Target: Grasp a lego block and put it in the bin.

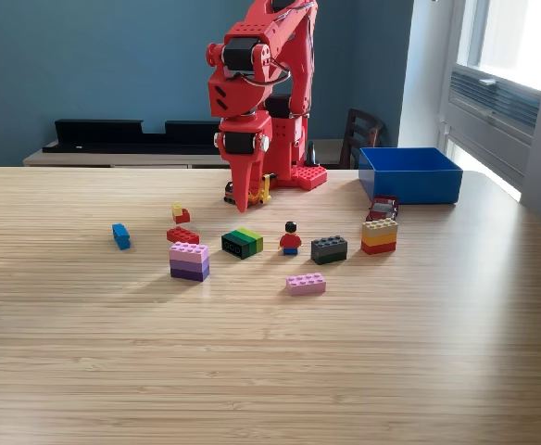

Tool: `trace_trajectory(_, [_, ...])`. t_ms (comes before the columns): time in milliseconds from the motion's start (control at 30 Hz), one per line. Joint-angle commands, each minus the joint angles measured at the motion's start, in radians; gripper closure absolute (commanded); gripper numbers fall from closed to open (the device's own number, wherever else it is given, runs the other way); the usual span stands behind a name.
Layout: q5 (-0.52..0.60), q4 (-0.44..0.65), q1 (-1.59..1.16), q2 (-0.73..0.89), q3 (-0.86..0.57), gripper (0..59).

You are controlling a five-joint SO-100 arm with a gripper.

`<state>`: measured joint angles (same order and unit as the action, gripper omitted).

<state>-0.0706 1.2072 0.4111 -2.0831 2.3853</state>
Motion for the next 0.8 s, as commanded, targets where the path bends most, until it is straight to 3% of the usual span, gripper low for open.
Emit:
trace_trajectory(33, [-0.009,0.006,0.002,-0.029,-0.044,34.6])
trace_trajectory(800, [-0.005,-0.005,0.0,-0.029,-0.066,34.1])
